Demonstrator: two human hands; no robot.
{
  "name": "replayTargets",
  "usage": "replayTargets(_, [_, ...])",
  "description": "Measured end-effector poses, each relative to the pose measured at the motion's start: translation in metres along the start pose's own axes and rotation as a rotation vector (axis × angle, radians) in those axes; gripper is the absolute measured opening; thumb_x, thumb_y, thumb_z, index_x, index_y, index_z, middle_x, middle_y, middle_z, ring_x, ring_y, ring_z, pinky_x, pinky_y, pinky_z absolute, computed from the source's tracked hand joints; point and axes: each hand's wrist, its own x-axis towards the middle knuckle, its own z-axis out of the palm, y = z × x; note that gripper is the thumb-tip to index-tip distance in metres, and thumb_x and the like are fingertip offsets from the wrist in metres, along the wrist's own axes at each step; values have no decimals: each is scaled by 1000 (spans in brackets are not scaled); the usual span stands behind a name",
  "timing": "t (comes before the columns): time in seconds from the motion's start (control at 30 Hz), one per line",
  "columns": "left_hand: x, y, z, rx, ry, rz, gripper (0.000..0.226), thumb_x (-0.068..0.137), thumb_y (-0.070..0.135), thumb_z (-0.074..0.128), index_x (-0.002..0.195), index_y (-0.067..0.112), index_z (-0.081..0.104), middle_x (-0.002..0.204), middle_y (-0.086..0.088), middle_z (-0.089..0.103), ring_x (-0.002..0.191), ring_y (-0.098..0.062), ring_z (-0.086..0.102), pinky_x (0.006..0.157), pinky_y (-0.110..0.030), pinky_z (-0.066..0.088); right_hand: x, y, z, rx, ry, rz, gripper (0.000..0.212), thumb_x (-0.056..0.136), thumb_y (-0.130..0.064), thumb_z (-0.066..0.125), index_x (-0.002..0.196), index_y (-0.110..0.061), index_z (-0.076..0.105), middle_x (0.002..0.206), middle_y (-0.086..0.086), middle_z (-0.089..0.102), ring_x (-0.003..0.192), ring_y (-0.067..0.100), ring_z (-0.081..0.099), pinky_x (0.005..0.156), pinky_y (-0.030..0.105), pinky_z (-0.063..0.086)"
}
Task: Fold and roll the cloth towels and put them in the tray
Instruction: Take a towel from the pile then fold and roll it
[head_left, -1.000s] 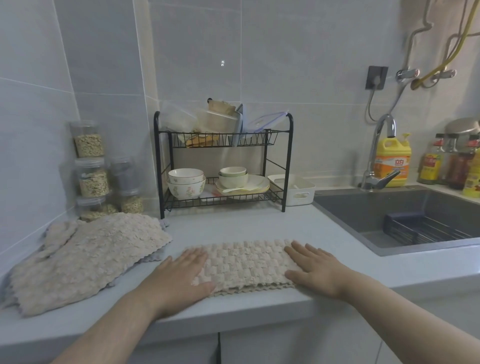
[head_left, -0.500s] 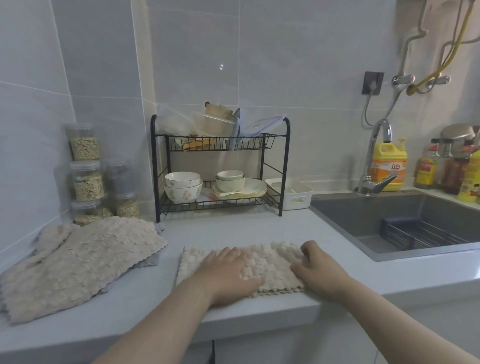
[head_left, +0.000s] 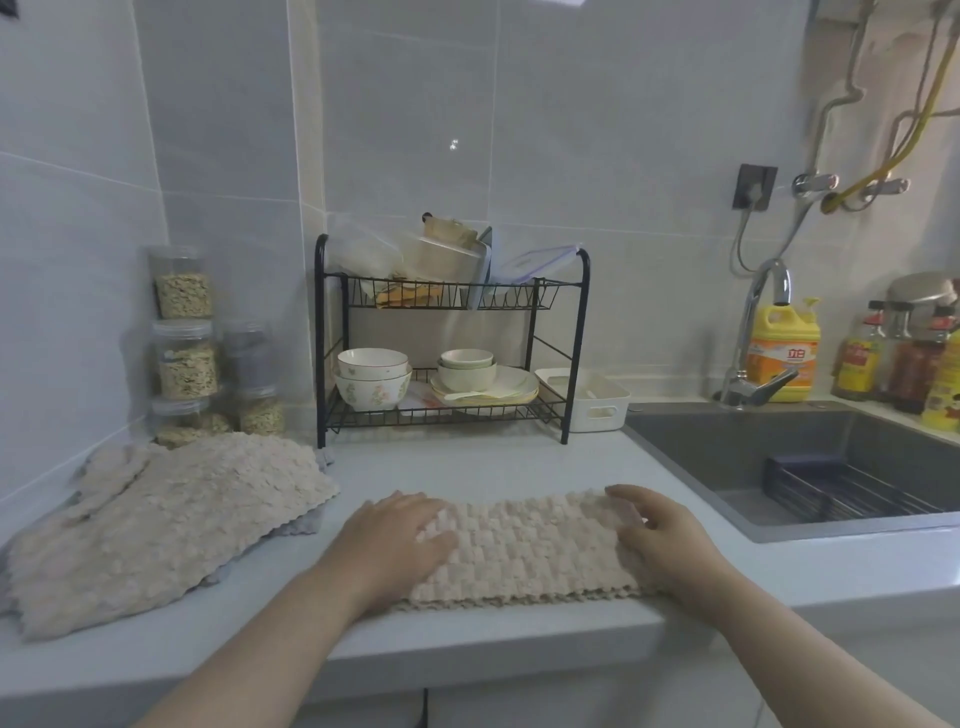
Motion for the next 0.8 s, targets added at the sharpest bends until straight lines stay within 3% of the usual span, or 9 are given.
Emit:
replayTargets(0.1, [-14, -19, 4, -149, 22, -41, 60, 88, 60, 47, 143, 39, 36, 156, 14, 23, 143, -8, 22, 116, -32, 19, 1, -1, 1, 69, -31, 83, 40, 89, 10, 42, 117, -7, 64, 71, 18, 58, 49, 21, 46, 39, 22, 35])
replayTargets(0.23, [-11, -15, 2, -289, 91, -96, 52, 87, 49, 56, 136, 32, 49, 149, 14, 34, 129, -4, 39, 102, -23, 31, 2, -14, 1, -56, -49, 132, 45, 86, 10, 45, 124, -9, 61, 103, 20, 66, 72, 38, 67, 52, 41, 54])
replayTargets(0.27, [-10, -15, 1, -297, 89, -101, 51, 88, 47, 55, 136, 30, 49, 147, 15, 37, 128, -4, 40, 101, -23, 32, 4, -20, -2, -92, -62, 138, 47, 86, 10, 45, 127, -11, 59, 110, 18, 64, 71, 32, 70, 52, 39, 56])
replayTargets(0.33, [-9, -18, 3, -337, 105, -119, 50, 88, 44, 53, 136, 29, 49, 143, 14, 43, 123, -6, 45, 103, -26, 36, 12, -31, -8, -155, -100, 132, 52, 85, 8, 46, 132, -13, 54, 108, 15, 63, 48, 18, 61, 41, 27, 45])
replayTargets(0.37, [-8, -19, 3, -371, 121, -142, 48, 89, 42, 52, 135, 29, 49, 140, 13, 46, 119, -6, 47, 100, -28, 39, 17, -38, -11, -193, -118, 120, 54, 84, 6, 46, 134, -14, 51, 107, 15, 62, 52, 19, 59, 43, 27, 43])
replayTargets(0.47, [-9, -19, 0, -460, 151, -222, 43, 91, 36, 49, 133, 26, 51, 131, 8, 53, 112, -10, 51, 93, -30, 43, 26, -64, -13, -290, -153, 74, 54, 82, 3, 51, 134, -12, 50, 122, 17, 55, 93, 35, 61, 73, 46, 54])
replayTargets(0.53, [-8, -20, -1, -488, 169, -240, 38, 91, 29, 48, 127, 25, 56, 121, 7, 58, 102, -10, 54, 92, -33, 47, 28, -84, -5, -339, -186, 32, 58, 79, 2, 55, 135, -14, 50, 132, 14, 51, 110, 35, 55, 90, 44, 52])
replayTargets(0.67, [-10, -19, -2, -479, 140, -222, 41, 88, 20, 48, 128, 24, 57, 128, 5, 58, 111, -10, 55, 96, -28, 45, 24, -119, 30, -516, -256, -32, 57, 76, -1, 55, 131, -13, 49, 133, 18, 52, 99, 33, 61, 69, 34, 47])
replayTargets(0.8, [-10, -20, -2, -450, 116, -199, 46, 85, 18, 50, 130, 24, 57, 131, 5, 58, 117, -10, 53, 99, -27, 43, 13, -142, 74, -666, -355, -85, 54, 80, -4, 59, 133, -11, 48, 119, 18, 60, 82, 29, 63, 67, 33, 50])
